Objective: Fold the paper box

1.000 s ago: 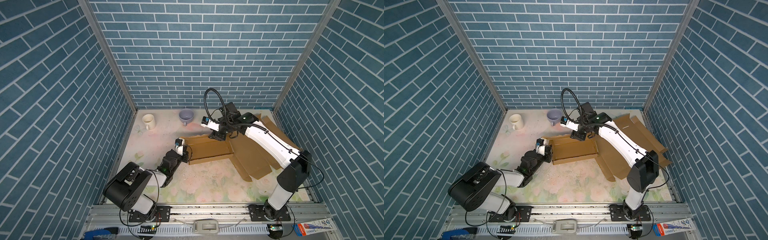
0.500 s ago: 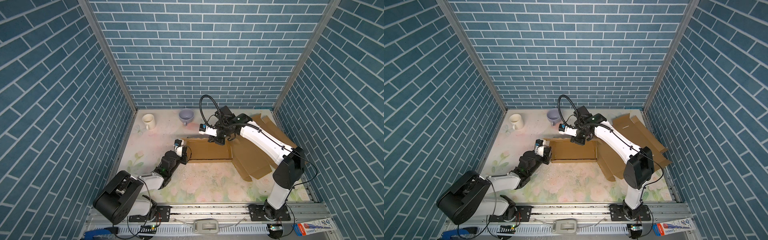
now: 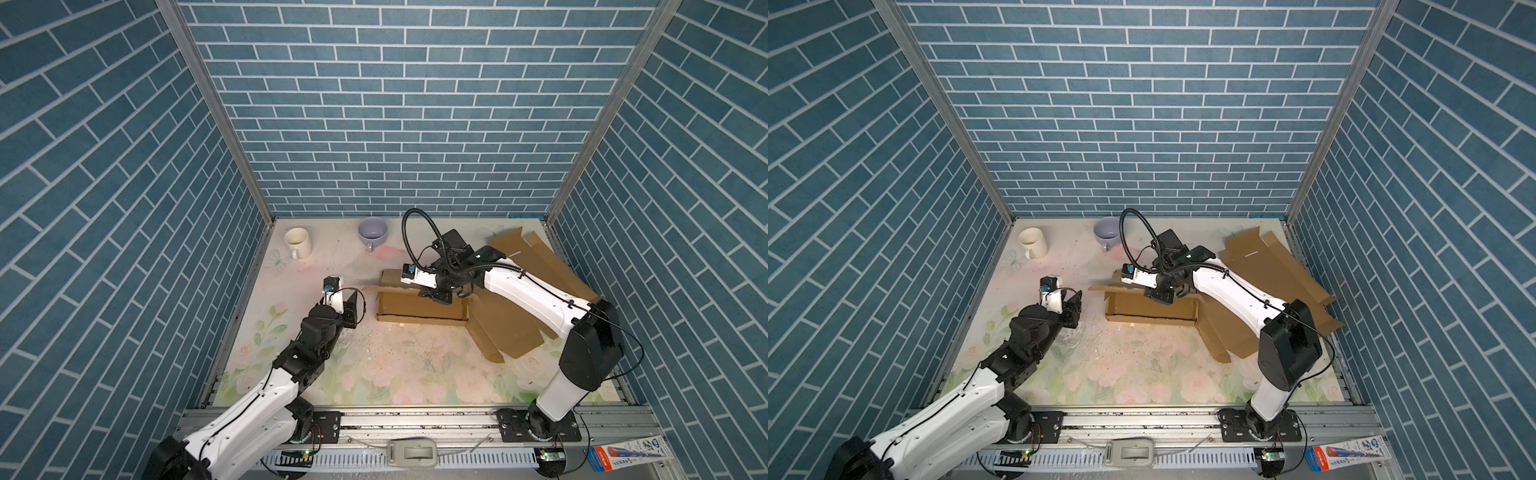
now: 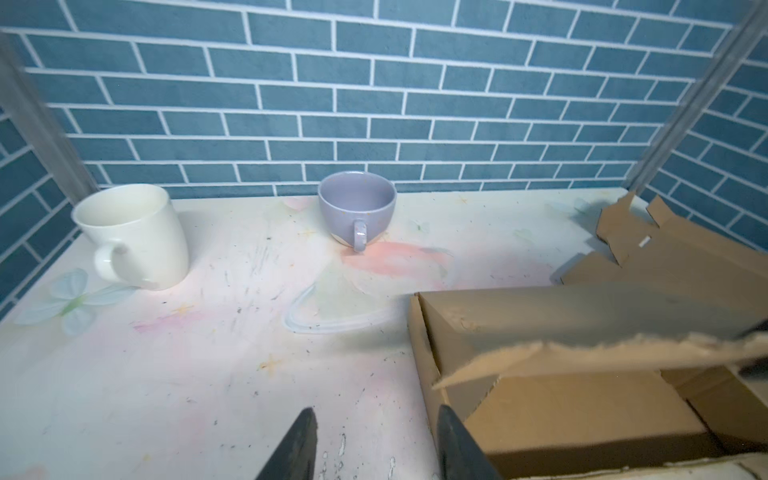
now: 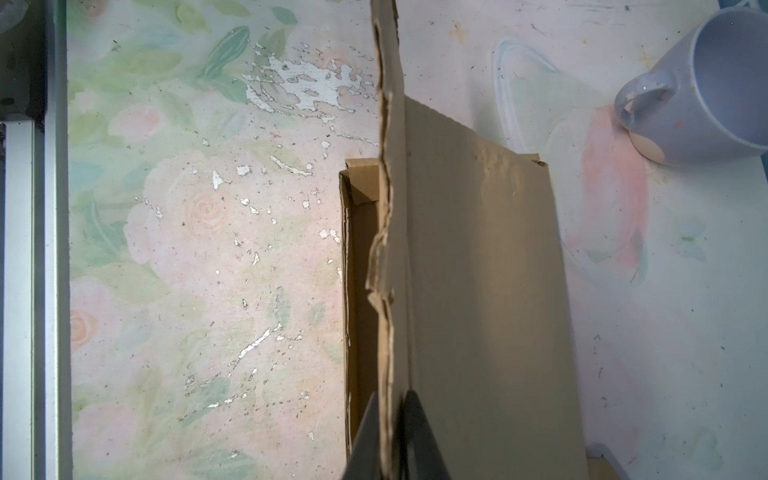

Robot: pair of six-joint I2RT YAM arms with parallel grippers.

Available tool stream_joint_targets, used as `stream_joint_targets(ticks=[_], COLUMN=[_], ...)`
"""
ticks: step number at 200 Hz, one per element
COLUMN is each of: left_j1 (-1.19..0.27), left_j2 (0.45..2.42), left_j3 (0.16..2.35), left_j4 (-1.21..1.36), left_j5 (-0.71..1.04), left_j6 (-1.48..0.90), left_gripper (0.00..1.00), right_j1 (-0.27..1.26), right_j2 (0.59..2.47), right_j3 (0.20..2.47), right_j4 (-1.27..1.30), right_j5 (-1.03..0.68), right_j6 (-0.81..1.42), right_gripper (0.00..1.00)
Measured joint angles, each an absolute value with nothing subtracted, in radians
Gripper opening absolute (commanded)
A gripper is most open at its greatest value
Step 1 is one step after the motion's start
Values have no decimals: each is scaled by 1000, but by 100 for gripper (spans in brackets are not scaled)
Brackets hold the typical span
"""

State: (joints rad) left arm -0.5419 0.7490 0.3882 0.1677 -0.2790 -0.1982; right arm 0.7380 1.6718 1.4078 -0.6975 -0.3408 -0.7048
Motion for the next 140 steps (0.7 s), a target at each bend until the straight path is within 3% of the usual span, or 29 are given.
stream_joint_targets(ticks=[17,41,86,140], left_j1=[-537,-523,-504,-502], left_j2=[731,778,981,1302], left_j3=[459,558,675,746], left_j4=[75,-10,-17,112], left_j5=[-301,-277,-39,276], left_j6=[-200,-199,-207,-296], left_gripper=[55,55,53,44], right_j1=[756,785,807,806], right_j2=[1663,1660,1660,1673], right_j3=[1350,1272,1166,1117], right_j4=[-649,-578,-466,-382], right_j5=[-332,-310,-310,-388], right_j6=[-698,-670,-557,-429], right_gripper=[16,31,54,61])
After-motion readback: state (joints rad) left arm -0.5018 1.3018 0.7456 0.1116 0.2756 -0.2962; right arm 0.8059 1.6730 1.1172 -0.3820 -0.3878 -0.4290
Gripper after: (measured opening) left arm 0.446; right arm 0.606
